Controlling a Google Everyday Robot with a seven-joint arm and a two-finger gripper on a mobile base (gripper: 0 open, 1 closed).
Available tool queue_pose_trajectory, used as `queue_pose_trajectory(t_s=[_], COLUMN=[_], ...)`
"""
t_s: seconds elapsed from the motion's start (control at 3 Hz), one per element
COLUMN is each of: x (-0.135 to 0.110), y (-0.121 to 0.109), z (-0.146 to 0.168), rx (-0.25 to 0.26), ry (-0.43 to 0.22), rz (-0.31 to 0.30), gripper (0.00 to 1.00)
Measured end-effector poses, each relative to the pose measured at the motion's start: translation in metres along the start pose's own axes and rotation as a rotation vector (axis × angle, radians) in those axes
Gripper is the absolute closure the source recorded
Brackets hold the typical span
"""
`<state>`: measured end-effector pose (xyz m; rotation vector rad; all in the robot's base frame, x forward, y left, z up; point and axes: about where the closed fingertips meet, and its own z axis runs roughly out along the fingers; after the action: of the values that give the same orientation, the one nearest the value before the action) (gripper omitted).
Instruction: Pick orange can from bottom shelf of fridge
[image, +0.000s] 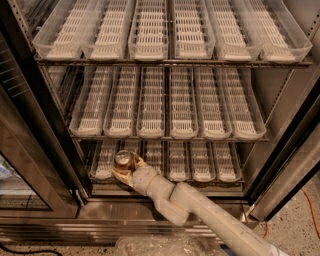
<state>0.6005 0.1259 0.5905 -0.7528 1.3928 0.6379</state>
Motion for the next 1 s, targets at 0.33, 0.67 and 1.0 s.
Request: queue_pose_trajectory(t_s=[0.33, 0.67, 1.0], x=[-0.026, -0.063, -0.085], y=[0.010, 0.030, 0.046], z=[-0.016, -0.048, -0.076], rx=[-0.059, -0.136, -0.189], ry=[-0.041, -0.117, -0.124], rz=[-0.051, -0.120, -0.176], gripper=[1.00, 1.00, 1.00])
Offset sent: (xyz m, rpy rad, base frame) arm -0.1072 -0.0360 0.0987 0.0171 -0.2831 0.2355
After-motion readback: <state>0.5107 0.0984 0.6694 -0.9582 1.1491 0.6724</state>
